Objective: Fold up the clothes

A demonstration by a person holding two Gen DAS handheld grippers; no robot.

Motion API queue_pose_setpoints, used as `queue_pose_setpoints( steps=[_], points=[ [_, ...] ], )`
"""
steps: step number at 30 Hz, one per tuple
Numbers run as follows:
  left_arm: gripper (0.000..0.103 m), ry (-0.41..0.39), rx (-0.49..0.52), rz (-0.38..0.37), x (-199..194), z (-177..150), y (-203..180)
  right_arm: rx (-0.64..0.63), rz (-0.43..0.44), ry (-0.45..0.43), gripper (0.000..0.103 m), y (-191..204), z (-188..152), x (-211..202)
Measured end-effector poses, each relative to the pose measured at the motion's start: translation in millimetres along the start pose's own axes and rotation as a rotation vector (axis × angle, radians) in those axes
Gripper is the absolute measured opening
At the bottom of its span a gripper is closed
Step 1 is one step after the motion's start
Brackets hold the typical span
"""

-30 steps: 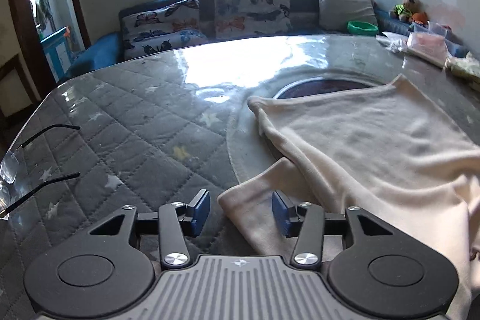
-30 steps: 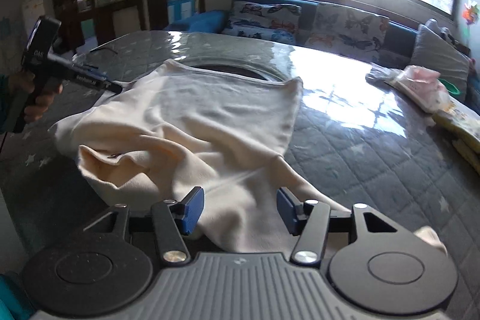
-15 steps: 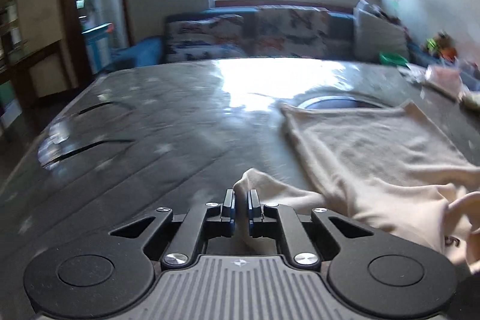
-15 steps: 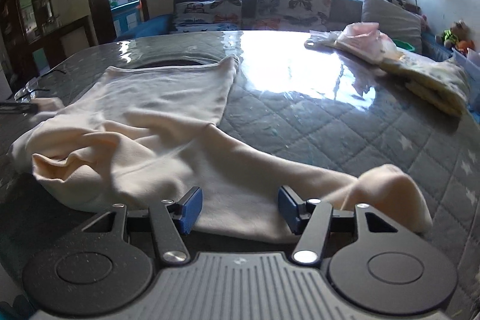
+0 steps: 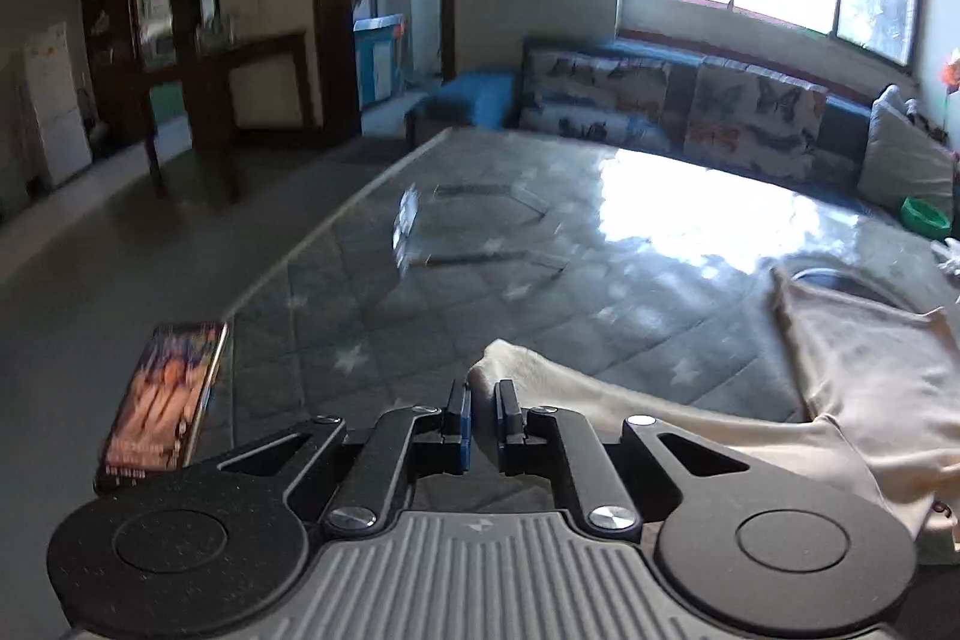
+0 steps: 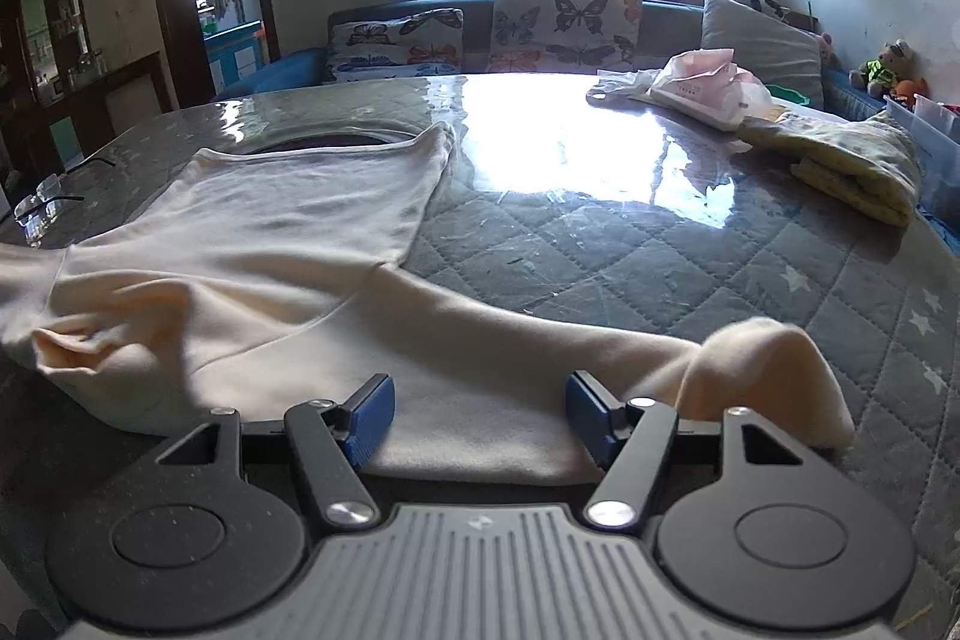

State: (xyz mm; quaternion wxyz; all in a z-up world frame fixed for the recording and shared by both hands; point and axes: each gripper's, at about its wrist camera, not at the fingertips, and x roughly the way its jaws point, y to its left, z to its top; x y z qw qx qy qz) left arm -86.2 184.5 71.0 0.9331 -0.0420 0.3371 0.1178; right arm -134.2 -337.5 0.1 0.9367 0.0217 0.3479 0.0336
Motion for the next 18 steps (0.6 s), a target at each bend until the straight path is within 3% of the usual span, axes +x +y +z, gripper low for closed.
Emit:
queue_pose_setpoints(
  steps=[5, 8, 11, 14, 18],
  points=[
    [0.016, 0.104, 0.060, 0.022, 35.2, -14.9, -13.6, -0.007, -0.015, -0.001, 0.065, 2.2, -0.3, -3.3],
    [0.020, 0.072, 0.130, 0.050, 30.3, -22.2, -25.0, 0.001, -0.023, -0.013, 0.064, 1.8, -1.2, -12.9],
    [0.024, 0.011, 0.171, 0.019, 11.8, -23.7, -37.1, -0.013, 0.001, -0.026, 0.059, 5.3, 1.3, -21.1],
    [0.024, -0.055, 0.234, -0.099, -12.4, -26.6, -58.6, -0.058, 0.063, -0.048, 0.053, 18.7, 8.4, -29.6],
    [0.024, -0.102, 0.358, -0.345, -40.0, -40.2, -105.2, -0.149, 0.213, -0.069, 0.040, 49.6, 20.8, -36.0]
  ],
)
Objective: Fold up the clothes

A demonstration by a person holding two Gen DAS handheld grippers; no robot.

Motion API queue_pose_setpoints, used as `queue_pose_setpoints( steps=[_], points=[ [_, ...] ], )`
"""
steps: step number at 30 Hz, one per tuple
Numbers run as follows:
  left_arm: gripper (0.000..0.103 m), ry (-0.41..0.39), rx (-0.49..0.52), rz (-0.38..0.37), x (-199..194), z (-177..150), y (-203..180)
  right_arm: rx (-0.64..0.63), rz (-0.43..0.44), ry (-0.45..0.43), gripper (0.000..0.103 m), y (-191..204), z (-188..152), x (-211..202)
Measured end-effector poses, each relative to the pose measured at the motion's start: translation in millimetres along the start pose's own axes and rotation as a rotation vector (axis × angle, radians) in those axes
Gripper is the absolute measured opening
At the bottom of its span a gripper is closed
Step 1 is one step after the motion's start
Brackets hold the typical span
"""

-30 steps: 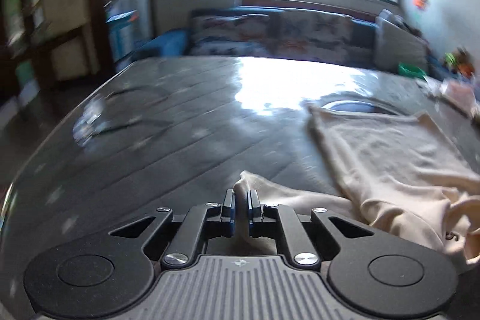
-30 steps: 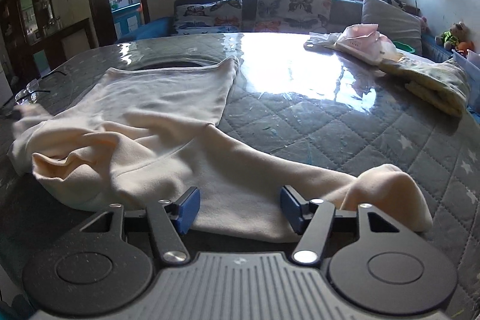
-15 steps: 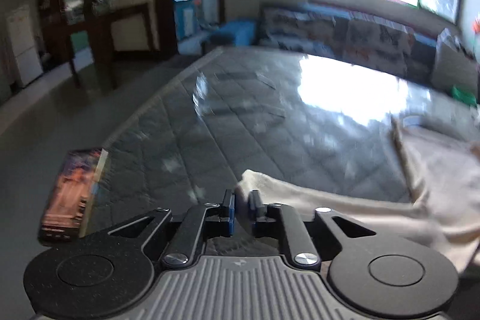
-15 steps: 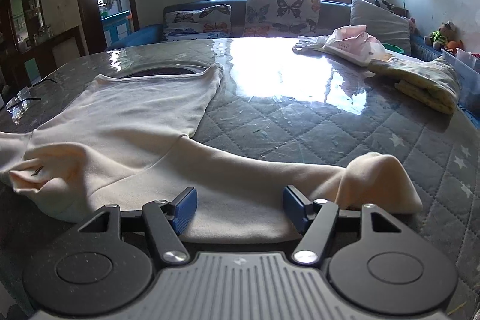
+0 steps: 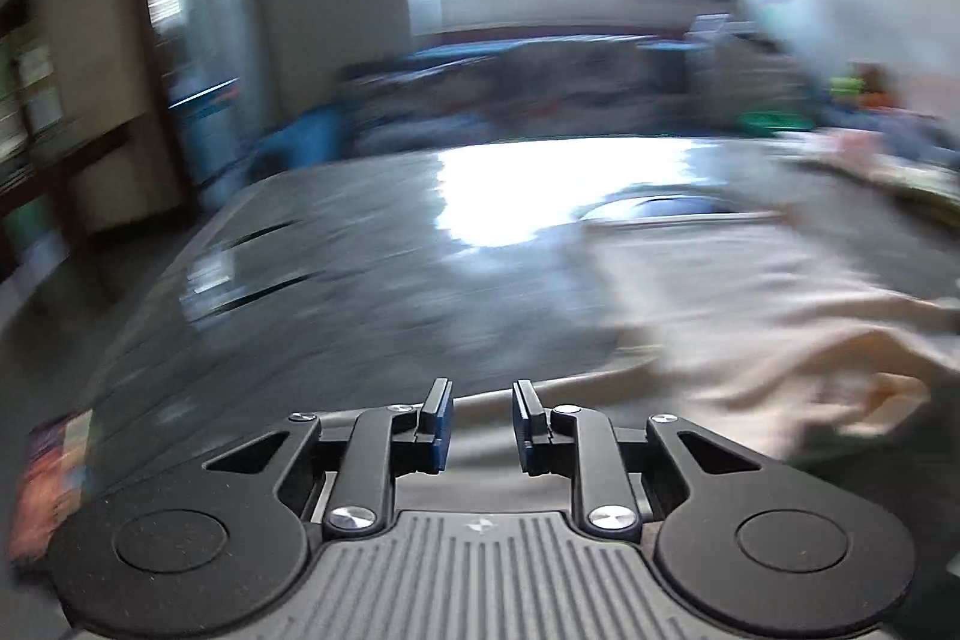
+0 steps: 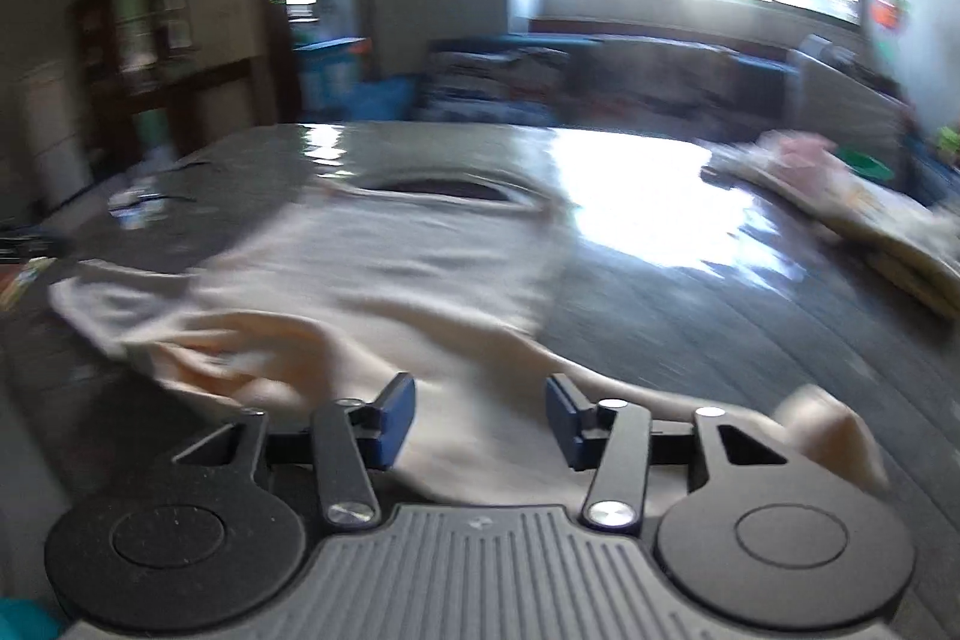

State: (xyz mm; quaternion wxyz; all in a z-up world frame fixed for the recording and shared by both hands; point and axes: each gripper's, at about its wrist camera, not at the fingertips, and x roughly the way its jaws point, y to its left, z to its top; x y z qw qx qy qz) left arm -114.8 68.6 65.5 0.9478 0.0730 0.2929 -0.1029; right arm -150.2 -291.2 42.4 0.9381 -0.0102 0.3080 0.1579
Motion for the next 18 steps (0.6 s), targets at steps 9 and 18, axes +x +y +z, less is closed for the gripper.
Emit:
queue_pose_setpoints(
  steps=[9, 18],
  points=[
    [0.024, 0.034, 0.171, -0.293, 29.0, 8.4, -100.0, -0.164, 0.177, 0.095, 0.029, 59.5, 17.3, 36.9],
    [0.030, 0.098, 0.222, -0.329, 47.6, -0.1, -109.5, -0.243, 0.139, 0.208, 0.016, 76.0, 6.5, 56.8]
  ],
)
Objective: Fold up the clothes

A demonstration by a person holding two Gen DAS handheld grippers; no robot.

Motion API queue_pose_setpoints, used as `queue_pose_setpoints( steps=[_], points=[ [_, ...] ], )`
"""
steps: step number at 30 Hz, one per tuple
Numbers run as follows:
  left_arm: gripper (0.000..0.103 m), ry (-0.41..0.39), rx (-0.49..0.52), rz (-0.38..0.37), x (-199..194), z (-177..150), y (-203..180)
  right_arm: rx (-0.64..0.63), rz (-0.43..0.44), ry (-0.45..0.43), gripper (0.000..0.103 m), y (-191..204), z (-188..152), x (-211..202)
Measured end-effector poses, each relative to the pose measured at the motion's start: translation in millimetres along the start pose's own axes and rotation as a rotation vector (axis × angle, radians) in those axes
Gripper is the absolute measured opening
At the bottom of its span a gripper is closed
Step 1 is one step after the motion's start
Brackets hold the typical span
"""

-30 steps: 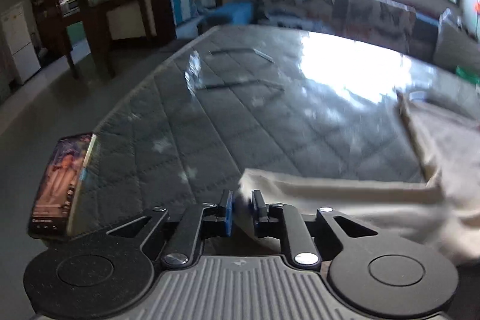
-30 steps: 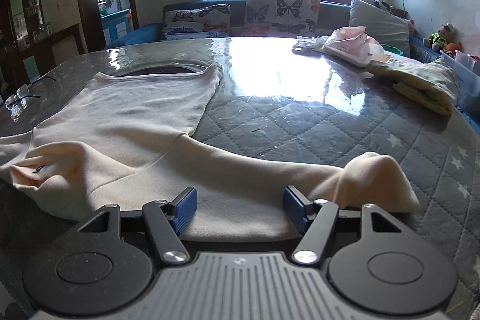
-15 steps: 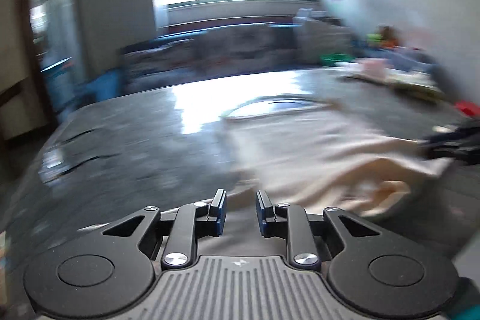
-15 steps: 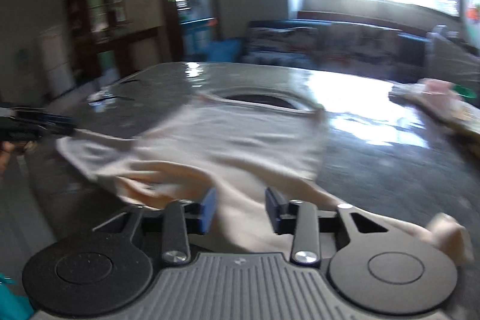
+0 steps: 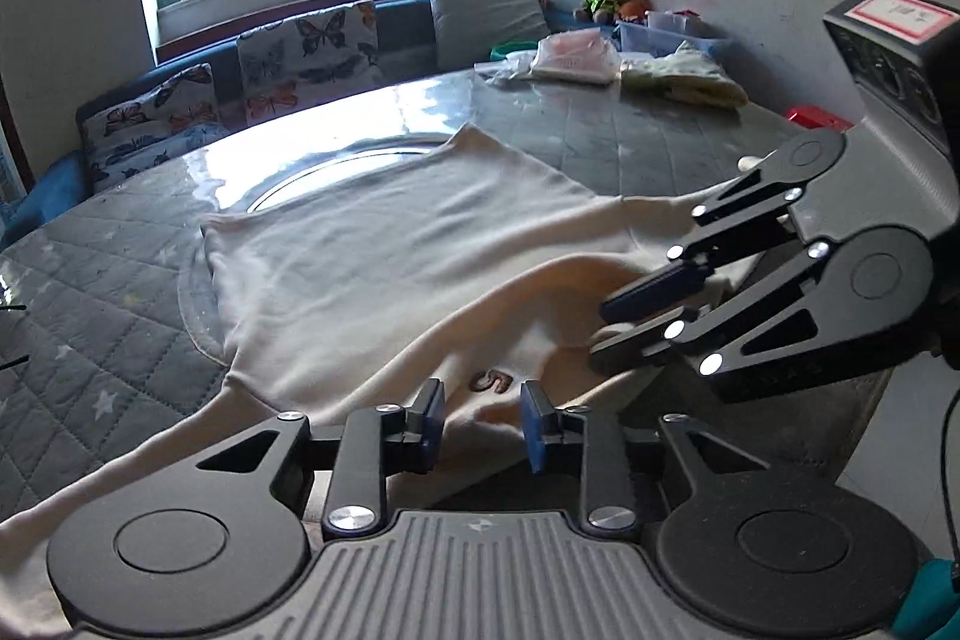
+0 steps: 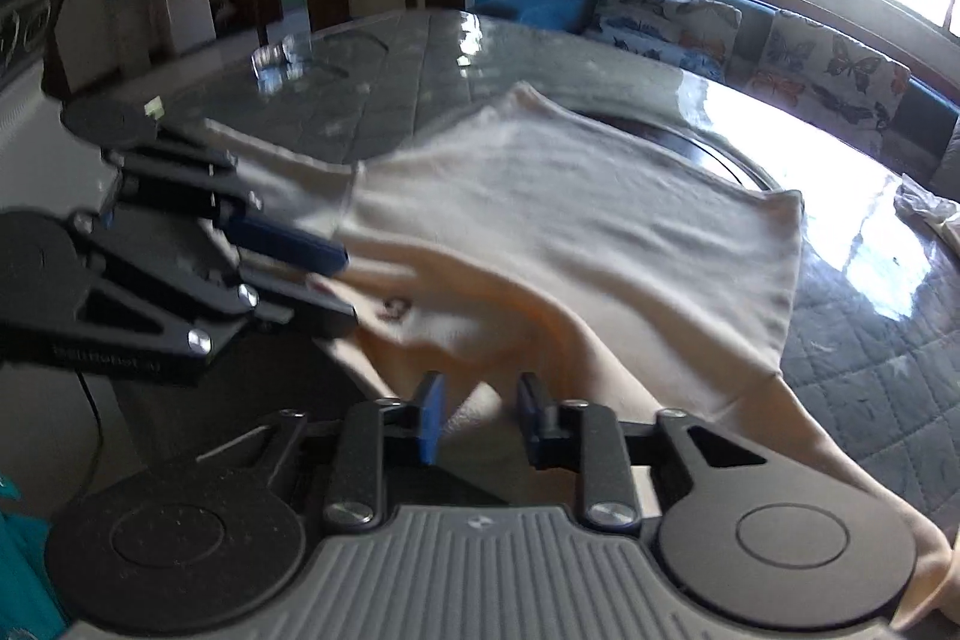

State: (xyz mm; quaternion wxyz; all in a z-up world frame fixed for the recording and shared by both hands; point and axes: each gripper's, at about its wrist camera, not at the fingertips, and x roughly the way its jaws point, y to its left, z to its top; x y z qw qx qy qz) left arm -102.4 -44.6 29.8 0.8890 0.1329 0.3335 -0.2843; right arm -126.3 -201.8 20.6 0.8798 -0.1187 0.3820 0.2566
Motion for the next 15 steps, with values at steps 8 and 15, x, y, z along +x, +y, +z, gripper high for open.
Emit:
queue_pose_setpoints(
  steps=[8, 15],
  points=[
    [0.012, -0.002, 0.016, -0.017, -3.8, -2.4, 0.1, -0.008, -0.009, -0.028, 0.006, 1.7, -2.1, -13.8],
    [0.010, -0.093, 0.037, -0.087, -45.2, -9.9, -0.9, -0.046, 0.051, -0.092, 0.006, 4.0, -8.9, -52.9]
  ],
)
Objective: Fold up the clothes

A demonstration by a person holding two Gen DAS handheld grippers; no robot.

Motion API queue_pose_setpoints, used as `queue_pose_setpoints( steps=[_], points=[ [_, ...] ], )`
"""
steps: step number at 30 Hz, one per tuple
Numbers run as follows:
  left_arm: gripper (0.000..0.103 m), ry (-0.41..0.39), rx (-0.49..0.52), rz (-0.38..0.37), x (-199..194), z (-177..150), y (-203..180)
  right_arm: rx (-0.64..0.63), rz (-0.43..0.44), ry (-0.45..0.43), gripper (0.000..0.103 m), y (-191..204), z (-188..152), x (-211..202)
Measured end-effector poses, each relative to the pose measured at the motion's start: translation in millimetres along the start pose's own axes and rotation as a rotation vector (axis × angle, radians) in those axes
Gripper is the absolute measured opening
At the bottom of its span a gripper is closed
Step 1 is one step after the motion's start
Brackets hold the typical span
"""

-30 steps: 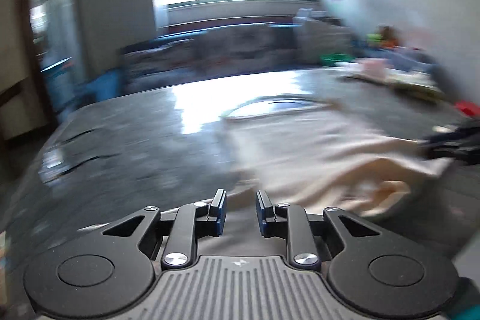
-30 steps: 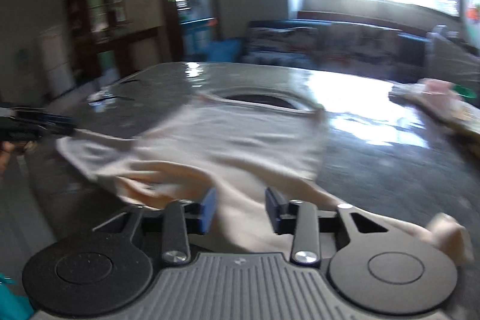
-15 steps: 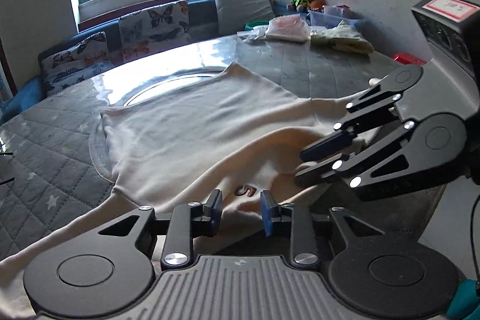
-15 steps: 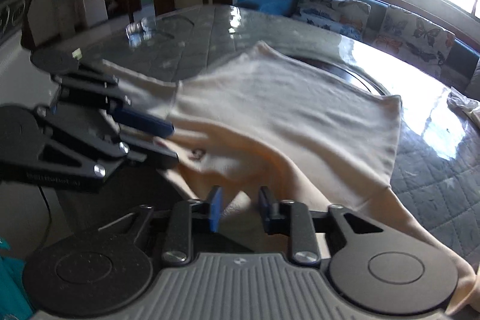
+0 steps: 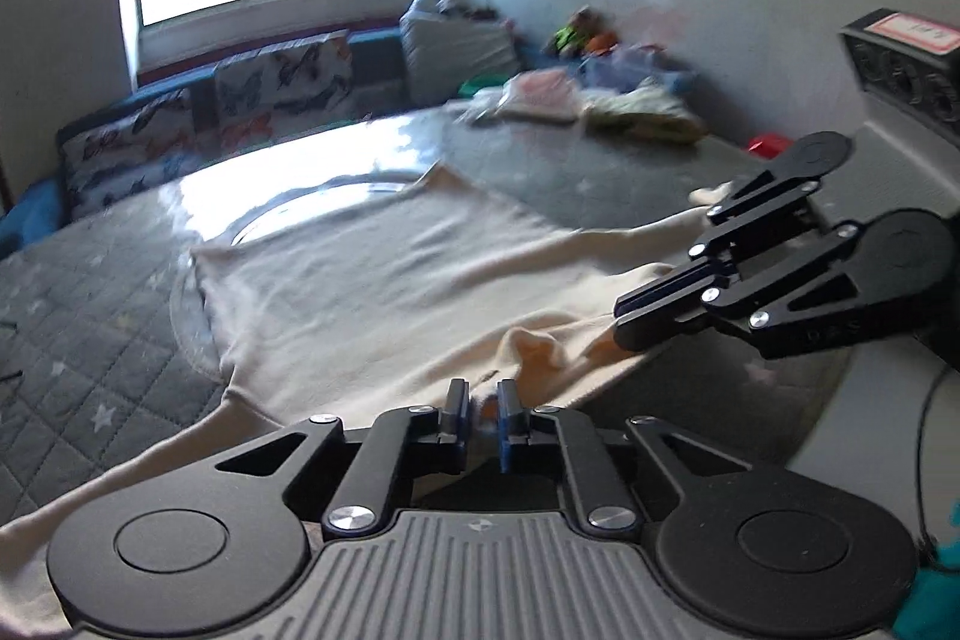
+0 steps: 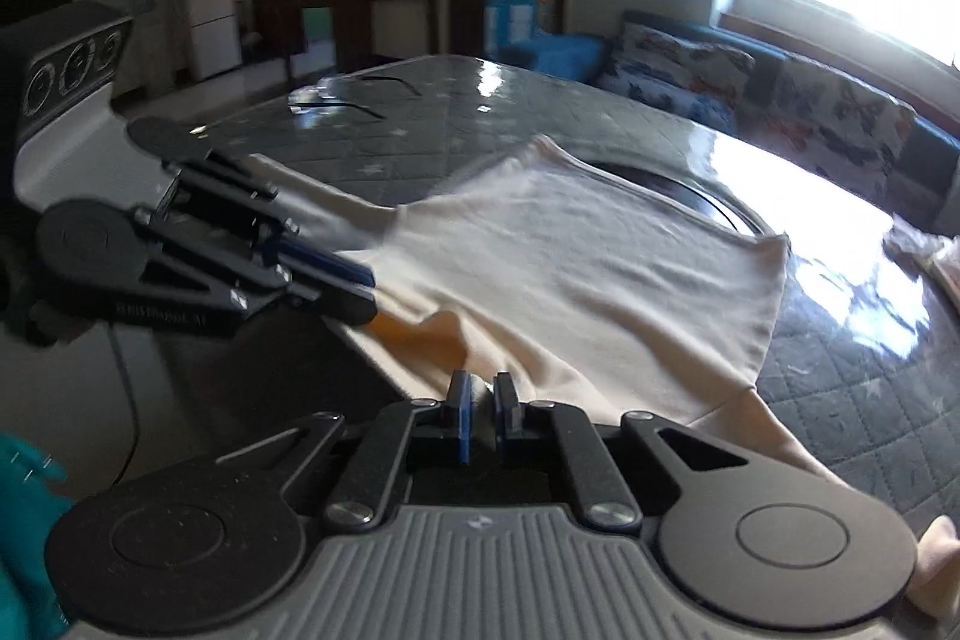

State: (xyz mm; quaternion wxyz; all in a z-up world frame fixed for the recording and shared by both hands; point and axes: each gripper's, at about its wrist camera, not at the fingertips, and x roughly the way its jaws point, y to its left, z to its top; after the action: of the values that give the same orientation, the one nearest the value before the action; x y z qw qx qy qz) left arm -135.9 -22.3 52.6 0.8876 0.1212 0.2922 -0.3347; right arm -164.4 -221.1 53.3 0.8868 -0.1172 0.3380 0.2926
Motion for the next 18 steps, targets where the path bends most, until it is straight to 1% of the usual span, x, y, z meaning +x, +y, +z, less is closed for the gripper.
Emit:
queue_pose_setpoints(
  steps=[1, 3, 5, 6, 8, 9, 12, 14, 16, 18],
  points=[
    [0.010, 0.006, 0.013, -0.013, -3.0, -3.0, -2.3, -0.005, 0.009, 0.006, 0.006, 0.8, -1.8, -3.0],
    [0.010, 0.036, 0.033, -0.035, -2.2, -9.9, -5.3, -0.013, 0.055, 0.055, 0.006, 1.7, -6.7, -2.7],
    [0.010, 0.076, 0.046, -0.047, 4.0, -16.7, -6.4, -0.024, 0.075, 0.097, 0.007, 3.3, -10.9, 0.8],
    [0.010, 0.088, 0.050, -0.058, 5.2, -18.8, -6.4, -0.028, 0.080, 0.105, 0.007, 3.6, -11.7, 1.3],
    [0.010, 0.102, 0.053, -0.086, 5.6, -21.7, -5.8, -0.014, 0.102, 0.085, 0.011, 0.2, -7.9, -2.4],
    [0.012, 0.106, 0.060, -0.098, 5.5, -22.0, -4.3, 0.000, 0.111, 0.064, 0.011, -3.3, -4.0, -5.0],
    [0.013, 0.092, 0.075, -0.082, 3.0, -16.9, -1.7, 0.019, 0.100, 0.010, 0.017, -10.9, 5.5, -7.0],
    [0.015, 0.067, 0.068, -0.075, 1.0, -10.2, -0.1, 0.034, 0.102, 0.013, 0.034, -12.6, 8.4, -0.5],
    [0.020, 0.045, 0.070, -0.069, 1.2, -5.0, -0.9, 0.031, 0.118, 0.035, 0.035, -8.5, 4.5, 8.8],
    [0.028, 0.038, 0.082, -0.065, 5.8, -3.1, -4.9, 0.002, 0.104, 0.055, 0.035, 0.2, -0.6, 16.1]
  ],
)
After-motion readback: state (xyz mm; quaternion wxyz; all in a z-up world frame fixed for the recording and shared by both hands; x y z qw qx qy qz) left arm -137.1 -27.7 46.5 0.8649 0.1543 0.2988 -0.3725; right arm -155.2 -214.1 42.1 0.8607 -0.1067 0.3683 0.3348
